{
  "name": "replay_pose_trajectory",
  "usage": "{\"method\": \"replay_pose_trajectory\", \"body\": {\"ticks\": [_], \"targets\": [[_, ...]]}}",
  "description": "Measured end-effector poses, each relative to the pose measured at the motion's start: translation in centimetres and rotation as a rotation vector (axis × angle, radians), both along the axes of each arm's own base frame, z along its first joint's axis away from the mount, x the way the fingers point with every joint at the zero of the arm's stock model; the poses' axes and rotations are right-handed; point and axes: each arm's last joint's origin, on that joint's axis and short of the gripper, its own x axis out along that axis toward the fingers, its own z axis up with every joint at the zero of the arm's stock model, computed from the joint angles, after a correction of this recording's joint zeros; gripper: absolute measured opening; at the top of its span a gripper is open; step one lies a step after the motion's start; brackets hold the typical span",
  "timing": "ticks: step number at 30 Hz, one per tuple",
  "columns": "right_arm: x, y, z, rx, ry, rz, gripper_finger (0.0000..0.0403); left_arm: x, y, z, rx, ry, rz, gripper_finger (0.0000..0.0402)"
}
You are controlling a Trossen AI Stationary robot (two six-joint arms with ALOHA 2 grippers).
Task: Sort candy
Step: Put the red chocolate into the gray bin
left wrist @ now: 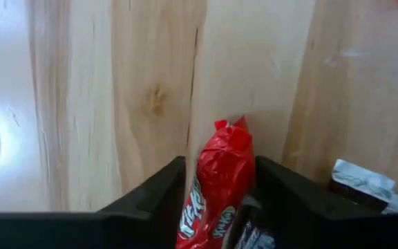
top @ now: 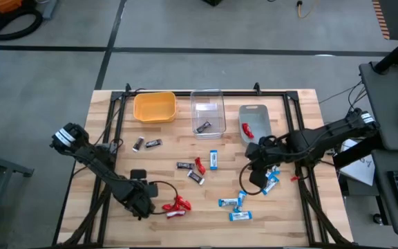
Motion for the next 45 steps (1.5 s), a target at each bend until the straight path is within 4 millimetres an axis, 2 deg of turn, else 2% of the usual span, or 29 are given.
{"method": "replay_pose_trajectory", "body": {"ticks": [7, 15, 18, 21, 28, 32, 37, 45], "targets": [[-0.2, -0.1, -1.2, -0.013, 0.039, 0.0, 0.0061, 0.0, 0.0, 0.1, 0.001, -0.001, -0.019, 0.0017], [-0.5, -0.3, -2.6, -0.057, 0.074, 0.008, 0.0061, 0.1, 0.1, 1.0, -0.004, -0.048, -0.024, 0.0014], [-0.4, -0.4, -2.7, -0.144, 0.049, 0.037, 0.0061, 0.5, 0.2, 2.5, 0.01, -0.146, -0.047, 0.001], [0.1, -0.7, -2.4, -0.289, -0.026, 0.067, 0.0061, 1.1, 1.2, 4.9, 0.041, -0.292, -0.063, 0.0009], [2.8, -2.3, -0.9, -0.527, -0.259, 0.201, 0.0059, 2.6, 6.3, 11.1, 0.137, -0.724, -0.096, 0.0008], [3.8, -4.4, -0.3, -0.644, -0.313, 0.251, 0.0059, 2.7, 10.0, 12.9, 0.231, -0.863, -0.081, 0.0008], [4.3, -7.4, 0.0, -0.663, -0.325, 0.237, 0.0059, 1.8, 14.7, 12.3, 0.333, -0.865, -0.016, 0.0011], [4.1, -10.8, -0.6, -0.581, -0.309, 0.199, 0.0059, 0.4, 22.0, 10.6, 0.316, -0.891, 0.148, 0.0012]]}}
